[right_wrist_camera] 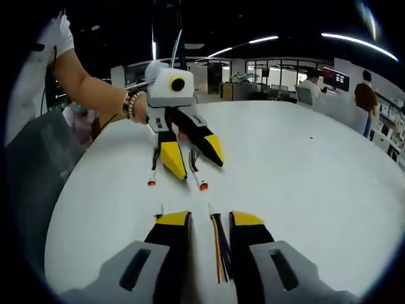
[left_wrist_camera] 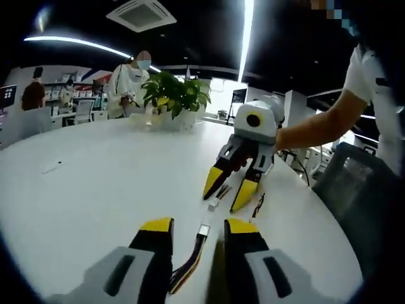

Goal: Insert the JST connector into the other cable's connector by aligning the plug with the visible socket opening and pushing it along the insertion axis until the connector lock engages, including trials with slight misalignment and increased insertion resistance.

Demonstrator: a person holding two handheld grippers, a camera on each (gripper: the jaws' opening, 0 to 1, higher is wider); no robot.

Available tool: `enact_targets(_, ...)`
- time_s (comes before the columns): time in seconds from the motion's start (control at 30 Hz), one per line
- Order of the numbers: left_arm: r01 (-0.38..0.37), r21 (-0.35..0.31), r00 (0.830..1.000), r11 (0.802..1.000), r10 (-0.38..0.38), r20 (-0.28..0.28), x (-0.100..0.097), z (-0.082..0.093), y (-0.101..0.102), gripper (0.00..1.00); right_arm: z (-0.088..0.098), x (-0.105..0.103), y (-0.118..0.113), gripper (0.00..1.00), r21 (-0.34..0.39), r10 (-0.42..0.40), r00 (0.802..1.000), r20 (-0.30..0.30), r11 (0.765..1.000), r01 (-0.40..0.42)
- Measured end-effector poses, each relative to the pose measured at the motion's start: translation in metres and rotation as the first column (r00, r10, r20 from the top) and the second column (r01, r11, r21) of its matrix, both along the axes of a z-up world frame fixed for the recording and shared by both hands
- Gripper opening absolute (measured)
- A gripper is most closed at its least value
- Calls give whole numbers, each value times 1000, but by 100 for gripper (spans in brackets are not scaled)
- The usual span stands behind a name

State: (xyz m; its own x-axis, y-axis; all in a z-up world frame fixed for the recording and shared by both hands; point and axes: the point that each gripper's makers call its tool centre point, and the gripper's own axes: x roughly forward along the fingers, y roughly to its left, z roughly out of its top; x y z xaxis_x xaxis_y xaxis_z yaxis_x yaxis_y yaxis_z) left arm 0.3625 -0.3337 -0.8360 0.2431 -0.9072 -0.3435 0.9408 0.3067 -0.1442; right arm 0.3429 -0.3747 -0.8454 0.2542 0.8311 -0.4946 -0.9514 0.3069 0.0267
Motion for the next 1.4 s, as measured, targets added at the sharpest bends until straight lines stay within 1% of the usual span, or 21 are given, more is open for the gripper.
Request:
enact_targets(0.07,9,10,1000,1000,-9,4,-2,-2,0,26,-1,0,0,18,10,0,1000,13,1000,0)
enact_targets(0.13,20,12,1000,1000,-20,3,-3,-4,-1,25,-1,2,0,12,13,3,999,43,1000,-4)
enact_targets(0.2,30,16,999,999,-31,13,-4,-5,-2,24,-1,2,-1,8,25,6,999,38,1000,-7)
enact_targets(0.27,35,13,999,999,-36,11,-3,-5,-3,23,0,3,-1,5,31,13,998,55,999,-15)
enact_targets(0.4,37,7,999,999,-37,19,-1,-7,-3,20,0,1,-1,5,34,38,996,80,999,-41)
enact_targets(0.5,43,17,998,999,-44,34,1,-8,-2,15,0,1,-2,5,48,44,996,80,998,-47)
enact_targets(0.53,47,30,998,998,-48,39,1,-9,-1,13,0,1,-1,5,50,48,996,80,997,-52)
enact_targets(0.6,48,32,998,998,-50,45,2,-9,-2,12,0,1,-1,5,50,52,996,74,997,-56)
enact_targets(0.77,51,41,997,998,-53,55,4,-9,-3,11,0,-1,0,5,33,62,995,73,997,-65)
enact_targets(0.97,54,54,997,997,-57,51,8,-9,-5,2,0,-5,3,4,4,96,991,89,995,-97)
enact_targets(1.17,61,70,995,996,-66,71,4,-9,-6,1,-1,-4,4,4,-9,109,990,92,994,-109)
enact_targets(1.27,64,78,995,995,-70,75,2,-8,-6,1,-1,-4,5,4,-29,120,988,95,993,-117)
enact_targets(1.33,64,75,995,995,-69,77,0,-5,-4,1,-1,-2,5,4,-55,129,986,106,991,-124)
enact_targets(1.4,60,70,995,996,-65,79,0,-2,-3,1,1,-2,6,4,-62,134,985,109,990,-128)
